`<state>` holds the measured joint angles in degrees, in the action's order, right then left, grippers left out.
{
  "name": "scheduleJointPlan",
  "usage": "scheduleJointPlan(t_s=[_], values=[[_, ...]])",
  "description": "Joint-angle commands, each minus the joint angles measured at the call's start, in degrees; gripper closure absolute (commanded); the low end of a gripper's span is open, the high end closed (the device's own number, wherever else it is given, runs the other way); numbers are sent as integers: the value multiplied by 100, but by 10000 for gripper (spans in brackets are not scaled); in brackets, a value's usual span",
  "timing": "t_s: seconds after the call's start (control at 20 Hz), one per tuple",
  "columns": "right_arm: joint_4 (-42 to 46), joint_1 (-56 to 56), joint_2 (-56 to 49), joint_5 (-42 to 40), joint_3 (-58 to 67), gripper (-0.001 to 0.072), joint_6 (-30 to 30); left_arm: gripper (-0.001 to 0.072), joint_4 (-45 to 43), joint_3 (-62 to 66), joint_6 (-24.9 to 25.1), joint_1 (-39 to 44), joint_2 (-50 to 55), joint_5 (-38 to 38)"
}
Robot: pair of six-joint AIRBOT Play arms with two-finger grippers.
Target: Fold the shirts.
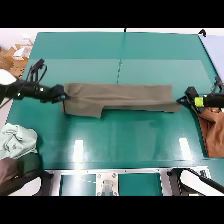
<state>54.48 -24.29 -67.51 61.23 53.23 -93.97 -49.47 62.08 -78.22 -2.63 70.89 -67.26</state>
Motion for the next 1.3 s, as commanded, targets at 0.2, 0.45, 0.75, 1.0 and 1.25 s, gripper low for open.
scheduleJointPlan(t_s=[0.2, 0.45, 0.75, 1.0, 1.25], values=[[-372, 568, -2529, -898, 1777, 695, 11, 683, 603, 1982, 286, 90, 2638, 758], [-699, 527, -3458, -1287, 2892, 443, 310, 103, 756, 2710, 262, 240, 3375, 2052], [-584, -503, -3493, 822, 3729, 282, 1510, 105, 748, 3849, 63, -612, 3370, 706], [-472, -750, -4019, 1687, 3609, 282, 2105, 683, 710, 3884, 114, -654, 3370, -70], [-496, -527, -4627, 1561, 3613, 282, 2269, 684, 350, 3884, 164, -175, 3370, -245]])
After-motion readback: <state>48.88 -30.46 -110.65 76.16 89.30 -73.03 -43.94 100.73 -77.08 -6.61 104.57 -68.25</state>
